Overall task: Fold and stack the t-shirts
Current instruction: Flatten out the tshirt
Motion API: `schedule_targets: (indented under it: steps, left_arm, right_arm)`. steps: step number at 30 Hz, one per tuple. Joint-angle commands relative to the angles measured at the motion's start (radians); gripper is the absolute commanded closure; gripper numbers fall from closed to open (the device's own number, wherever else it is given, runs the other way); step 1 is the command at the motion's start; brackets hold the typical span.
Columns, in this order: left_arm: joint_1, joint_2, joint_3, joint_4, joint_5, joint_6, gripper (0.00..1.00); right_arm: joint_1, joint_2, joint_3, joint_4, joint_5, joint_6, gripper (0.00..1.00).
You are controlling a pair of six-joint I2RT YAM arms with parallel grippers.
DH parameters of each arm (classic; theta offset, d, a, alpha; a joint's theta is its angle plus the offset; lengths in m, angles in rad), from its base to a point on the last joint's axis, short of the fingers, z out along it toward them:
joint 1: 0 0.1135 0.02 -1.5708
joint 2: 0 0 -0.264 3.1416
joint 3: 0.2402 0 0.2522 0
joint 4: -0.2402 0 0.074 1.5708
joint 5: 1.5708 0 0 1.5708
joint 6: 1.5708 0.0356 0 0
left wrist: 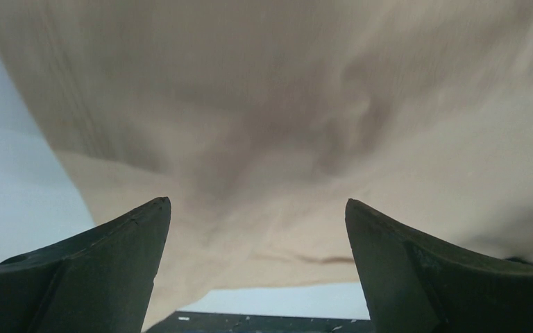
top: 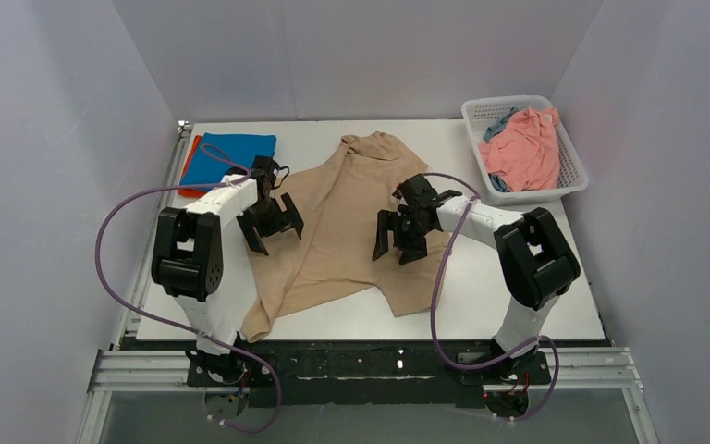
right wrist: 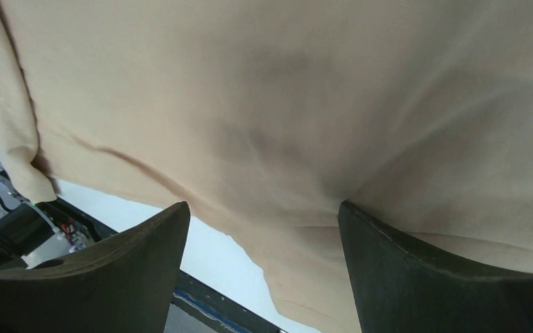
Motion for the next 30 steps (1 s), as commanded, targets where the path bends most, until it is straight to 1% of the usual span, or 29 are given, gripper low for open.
schedule_targets:
  steps: [1,3,5,7,9,14,17,19,20,26,28,30]
  left_arm:
    - [0.047,0.098,0.079,-0.077,-0.027,0.052,0.02]
    - [0.069,0.142,0.096,-0.064,-0.055,0.065,0.02]
    - [0.098,0.185,0.128,-0.074,-0.052,0.068,0.02]
    - [0.128,0.231,0.168,-0.101,-0.024,0.064,0.02]
    - [0.153,0.279,0.203,-0.095,0.025,0.066,0.02]
    - [0.184,0.388,0.349,-0.172,0.01,0.107,0.02]
    - [0.207,0.432,0.428,-0.196,0.006,0.136,0.02]
    - [0.211,0.467,0.488,-0.218,-0.001,0.163,0.02]
    - [0.241,0.486,0.52,-0.233,-0.009,0.173,0.02]
    - [0.262,0.604,0.725,-0.332,-0.027,0.239,0.02]
    - [0.262,0.617,0.762,-0.359,-0.022,0.241,0.02]
    - [0.262,0.6,0.758,-0.361,0.008,0.229,0.02]
  right_arm:
    - [-0.043,0.008,-0.059,0.066,-0.043,-0.025,0.13]
    - [-0.071,0.019,-0.092,0.066,-0.051,-0.029,0.13]
    - [-0.106,0.015,-0.129,0.062,-0.064,-0.031,0.13]
    - [-0.146,-0.005,-0.174,0.064,-0.073,-0.031,0.13]
    - [-0.189,-0.025,-0.217,0.067,-0.078,-0.035,0.13]
    - [-0.281,-0.059,-0.298,0.049,-0.072,-0.056,0.13]
    - [-0.34,-0.08,-0.337,0.077,-0.156,-0.049,0.13]
    - [-0.363,-0.088,-0.34,0.078,-0.183,-0.04,0.13]
    - [-0.366,-0.093,-0.336,0.075,-0.182,-0.04,0.12]
    - [-0.377,-0.142,-0.273,-0.005,-0.11,-0.04,0.12]
    - [-0.379,-0.163,-0.258,-0.048,-0.067,-0.035,0.12]
    - [-0.378,-0.197,-0.254,-0.08,-0.015,-0.033,0.11]
